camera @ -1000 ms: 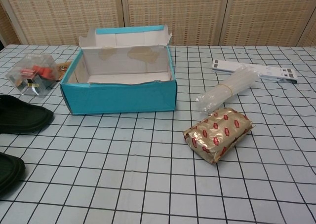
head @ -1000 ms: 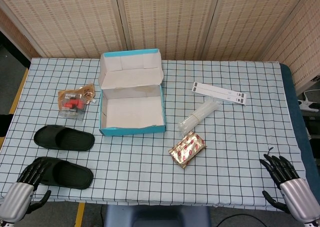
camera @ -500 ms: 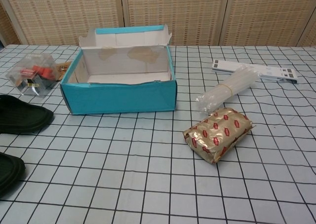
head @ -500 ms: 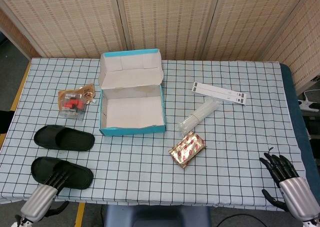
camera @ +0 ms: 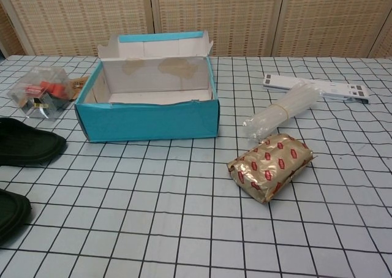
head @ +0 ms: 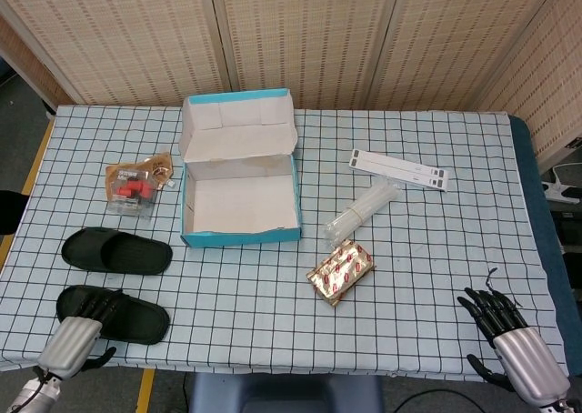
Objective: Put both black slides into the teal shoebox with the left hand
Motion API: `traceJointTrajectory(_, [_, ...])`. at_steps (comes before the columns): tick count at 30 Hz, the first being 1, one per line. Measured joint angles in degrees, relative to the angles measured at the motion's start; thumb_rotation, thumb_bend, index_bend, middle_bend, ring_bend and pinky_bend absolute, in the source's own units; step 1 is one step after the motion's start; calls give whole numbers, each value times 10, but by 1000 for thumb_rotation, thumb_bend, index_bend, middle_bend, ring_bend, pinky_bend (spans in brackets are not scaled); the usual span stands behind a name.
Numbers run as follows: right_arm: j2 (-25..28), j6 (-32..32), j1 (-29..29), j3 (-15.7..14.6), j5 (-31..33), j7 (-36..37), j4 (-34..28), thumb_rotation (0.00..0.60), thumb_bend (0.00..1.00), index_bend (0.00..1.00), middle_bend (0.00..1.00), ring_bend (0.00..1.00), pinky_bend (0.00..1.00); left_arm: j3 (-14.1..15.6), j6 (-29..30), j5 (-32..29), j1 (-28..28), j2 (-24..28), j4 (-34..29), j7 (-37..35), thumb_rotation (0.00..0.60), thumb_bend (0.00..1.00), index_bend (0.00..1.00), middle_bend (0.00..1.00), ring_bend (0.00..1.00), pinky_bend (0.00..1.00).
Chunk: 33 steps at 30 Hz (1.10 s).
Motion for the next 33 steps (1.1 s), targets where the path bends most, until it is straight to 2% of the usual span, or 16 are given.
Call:
traceJointTrajectory(8, [1,2,-2,-3,-6,-4,-3,600,206,0,0,0,0,-18,-50,-66,-17,-17,28,27,600,306,0,0,0,28])
traceJointTrajectory(22, [4,5,-4,-2,-3,-2,-3,600,207,0,0,0,0,-24,-92,-109,-35,-43,64,54,600,309,0,0,0,28])
traceJointTrajectory(25, [5,3,-3,-2,-1,-1,-4,600,206,0,0,0,0,-27,-88,-116,-35,-53,76,71,600,355,14,6,0,58])
traceJointTrajectory(26, [5,3,-3,-2,-1,-1,-4,600,206,0,0,0,0,-28,-84,-117,-34,-58,81,78,600,370,34,24,0,78])
traceJointTrajectory(28, [5,2,-3,-2,0,-2,-5,600,207,0,0,0,0,-30,-78,-120,-33,-65,86,85,600,404,165,142,63,186])
traceJointTrajectory(31, [6,1,-3,-2,1,-1,-5,600,207,0,0,0,0,-34,-60,-120,-29,-76,96,83,600,457,403,388,302,395])
traceJointTrajectory(33, [7,2,-3,-2,1,1,-5,600,207,0,0,0,0,-35,-44,-115,-24,-85,105,75,600,494,494,486,393,484])
